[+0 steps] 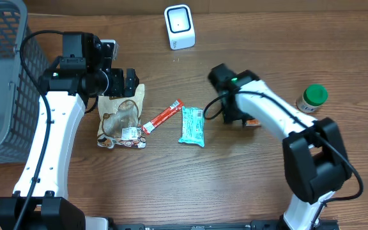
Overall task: Scan the item barcode
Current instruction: 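Grasp the orange Kleenex pack with the right gripper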
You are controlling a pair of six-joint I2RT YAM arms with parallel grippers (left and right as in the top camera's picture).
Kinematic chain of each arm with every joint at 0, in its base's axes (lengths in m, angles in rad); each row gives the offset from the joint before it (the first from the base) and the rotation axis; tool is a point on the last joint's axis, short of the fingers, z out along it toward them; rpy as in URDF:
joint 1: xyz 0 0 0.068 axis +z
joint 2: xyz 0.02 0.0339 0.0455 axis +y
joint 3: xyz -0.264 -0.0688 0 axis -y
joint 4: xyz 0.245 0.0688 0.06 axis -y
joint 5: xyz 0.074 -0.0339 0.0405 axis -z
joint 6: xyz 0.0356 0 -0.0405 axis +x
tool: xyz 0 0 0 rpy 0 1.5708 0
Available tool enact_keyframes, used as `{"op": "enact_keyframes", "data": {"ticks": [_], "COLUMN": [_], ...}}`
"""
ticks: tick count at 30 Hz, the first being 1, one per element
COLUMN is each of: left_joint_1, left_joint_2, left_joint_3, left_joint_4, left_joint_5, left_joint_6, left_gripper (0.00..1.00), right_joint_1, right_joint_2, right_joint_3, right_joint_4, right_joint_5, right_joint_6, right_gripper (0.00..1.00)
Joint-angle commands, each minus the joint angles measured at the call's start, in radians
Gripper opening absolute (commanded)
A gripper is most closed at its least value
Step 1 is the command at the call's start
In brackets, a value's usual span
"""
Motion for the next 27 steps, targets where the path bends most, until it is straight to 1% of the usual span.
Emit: {"op": "enact_keyframes", "data": {"ticks": [1, 3, 6, 7, 11, 13, 18, 19, 22, 27], "left_joint_1": [0.000, 0.000, 0.000, 0.000, 0.000, 0.000, 0.000, 0.000, 0.000, 0.000], "left_joint_2": [0.009, 0.009, 0.009, 0.009, 0.009, 0.009, 0.009, 0.009, 0.009, 0.009], "left_joint_3": [0.008, 0.008, 0.008, 0.008, 0.008, 0.008, 0.008, 0.008, 0.008, 0.008], "left_joint_4": [0.002, 0.002, 0.002, 0.002, 0.002, 0.002, 0.002, 0.002, 0.002, 0.002], "left_joint_5": [0.008, 0.008, 0.008, 0.008, 0.008, 0.008, 0.008, 0.008, 0.008, 0.008], "left_joint_6": [-0.011, -0.011, -0.011, -0.011, -0.011, -0.011, -0.011, -0.011, -0.011, -0.011], "left_gripper": [1.00, 1.00, 1.00, 1.00, 1.00, 1.00, 1.00, 1.00, 1.00, 1.00], "right_joint_1": [-0.077, -0.092, -0.091, -0.083, -0.080, -0.080, -0.080, -0.080, -0.080, -0.080], "right_joint_2": [-0.047, -0.045, -0.045, -0.045, -0.044, -0.044, -0.044, -0.044, -0.044, -0.045], "right_joint_3": [0.026, 0.023, 0.013, -0.008, -0.056, -0.082, -0.161, -0.173, -0.212, -0.211], "right_joint_4": [0.015, 0.019, 0.027, 0.064, 0.125, 0.162, 0.267, 0.282, 0.321, 0.308], "right_joint_5": [-0.230, -0.271, -0.230, -0.215, -0.124, -0.109, -0.105, -0.105, -0.105, -0.110], "right_joint_6": [0.014, 0.014, 0.014, 0.014, 0.014, 0.012, -0.024, -0.025, -0.024, -0.025], "right_gripper": [0.70, 0.55, 0.45, 0.44, 0.44, 0.44, 0.38, 0.36, 0.24, 0.04]}}
